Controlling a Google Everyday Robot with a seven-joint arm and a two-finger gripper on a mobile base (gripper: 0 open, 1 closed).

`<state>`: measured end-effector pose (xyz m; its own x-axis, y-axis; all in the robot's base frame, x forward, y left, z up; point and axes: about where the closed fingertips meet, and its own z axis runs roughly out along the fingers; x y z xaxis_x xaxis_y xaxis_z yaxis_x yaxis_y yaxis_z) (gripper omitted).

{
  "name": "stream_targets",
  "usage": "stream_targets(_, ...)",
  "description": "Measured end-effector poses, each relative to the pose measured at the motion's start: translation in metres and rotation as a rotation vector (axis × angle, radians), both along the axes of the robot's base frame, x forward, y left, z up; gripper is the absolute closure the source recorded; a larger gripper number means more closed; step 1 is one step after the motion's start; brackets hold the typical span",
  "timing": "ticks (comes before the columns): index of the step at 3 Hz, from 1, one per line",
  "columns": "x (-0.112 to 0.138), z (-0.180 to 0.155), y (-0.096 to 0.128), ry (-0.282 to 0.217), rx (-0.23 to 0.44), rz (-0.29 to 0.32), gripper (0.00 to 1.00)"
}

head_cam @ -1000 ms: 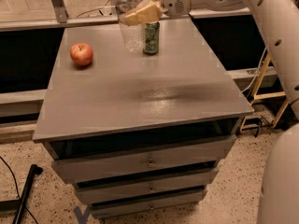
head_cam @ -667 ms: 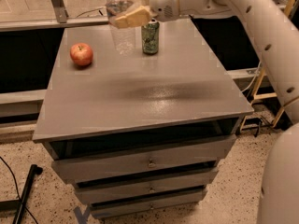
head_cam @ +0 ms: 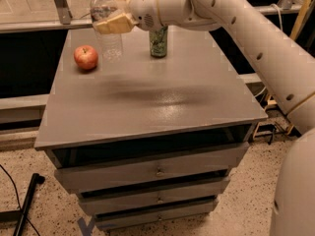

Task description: Move water bottle near apple

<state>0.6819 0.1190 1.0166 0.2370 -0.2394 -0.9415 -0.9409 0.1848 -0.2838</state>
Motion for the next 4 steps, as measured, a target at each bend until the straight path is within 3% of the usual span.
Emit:
stream_targets(1, 0.01, -0.005, 0.01, 0.022, -0.035, -0.054, 1.0)
stream_targets(2, 0.021, -0.02, 0.014, 0.073, -0.053, -0.102, 1.0)
stream_targets(3, 0.032, -0.05, 0.02, 0.151, -0.008, -0.132, 1.0)
stream_targets(4, 0.038, -0.066, 0.028, 0.186, 0.026, -0.134, 1.0)
